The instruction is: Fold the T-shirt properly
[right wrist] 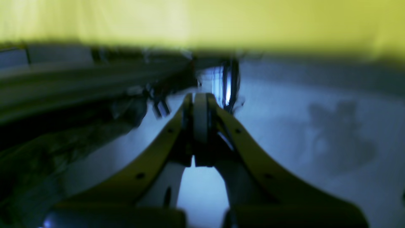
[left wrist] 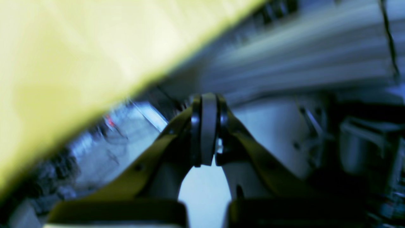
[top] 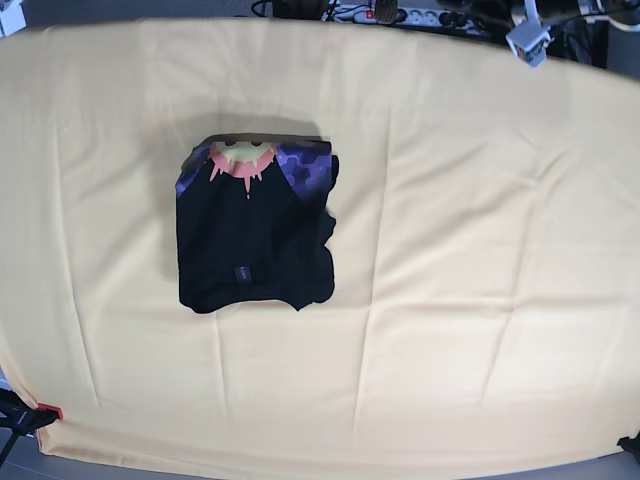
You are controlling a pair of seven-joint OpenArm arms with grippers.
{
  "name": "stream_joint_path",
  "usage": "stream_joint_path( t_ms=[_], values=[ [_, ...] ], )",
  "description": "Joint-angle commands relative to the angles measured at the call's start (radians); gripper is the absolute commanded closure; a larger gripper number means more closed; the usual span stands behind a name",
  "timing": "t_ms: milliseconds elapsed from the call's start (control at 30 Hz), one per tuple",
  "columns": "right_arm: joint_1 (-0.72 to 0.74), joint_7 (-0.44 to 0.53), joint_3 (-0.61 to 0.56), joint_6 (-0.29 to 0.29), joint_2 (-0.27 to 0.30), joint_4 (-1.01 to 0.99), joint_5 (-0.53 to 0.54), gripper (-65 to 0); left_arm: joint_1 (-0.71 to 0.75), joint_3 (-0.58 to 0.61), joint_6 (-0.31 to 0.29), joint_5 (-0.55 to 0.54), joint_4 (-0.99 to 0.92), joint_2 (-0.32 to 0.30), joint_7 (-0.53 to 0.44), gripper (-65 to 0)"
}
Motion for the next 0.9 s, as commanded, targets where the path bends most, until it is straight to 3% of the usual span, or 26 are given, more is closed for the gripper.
stream_joint_path(
  t_ms=[0, 133, 300, 433, 600, 700, 767, 867],
  values=[
    [-0.054, 0.002, 0.007, 0.000, 0.010, 0.011, 0.017, 0.0, 0.067, -0.017, 0.000, -0.016, 0.014, -0.005, -0.001, 0.0],
    [-0.183, 0.002, -0.045, 0.014, 0.013, 0.010, 0.017, 0.0, 0.232, -0.006, -0.004, 0.095, -0.006, 0.000, -0.021, 0.0],
    [-0.187, 0.032, -0.224, 0.014, 0.013, -0.015, -0.009, 0.0, 0.279, 0.102, -0.004, 0.291, -0.159, 0.000, -0.194, 0.0],
    [-0.158, 0.257, -0.420, 0.014, 0.045, -0.131, -0.269, 0.0, 0.175, 0.275, -0.003, 0.466, -0.383, 0.000, -0.314, 0.0],
    [0.063, 0.501, -0.651, 0.014, 0.107, -0.455, -0.552, 0.0, -0.106, 0.488, 0.011, 0.597, -0.795, 0.005, -0.476, 0.0],
    [0.222, 0.686, -0.756, 0.014, 0.115, -0.719, -0.706, 0.0, -0.282, 0.565, 0.010, 0.713, -1.048, 0.044, -0.572, 0.0],
    [0.330, 0.803, -0.817, 0.014, 0.115, -0.902, -0.822, 0.0, -0.378, 0.590, 0.010, 0.839, -1.202, 0.078, -0.698, 0.0],
    [0.465, 1.011, -0.897, 0.014, 0.111, -1.170, -0.989, 0.0, -0.484, 0.605, 0.011, 1.056, -1.403, 0.119, -0.978, 0.0]
  ],
)
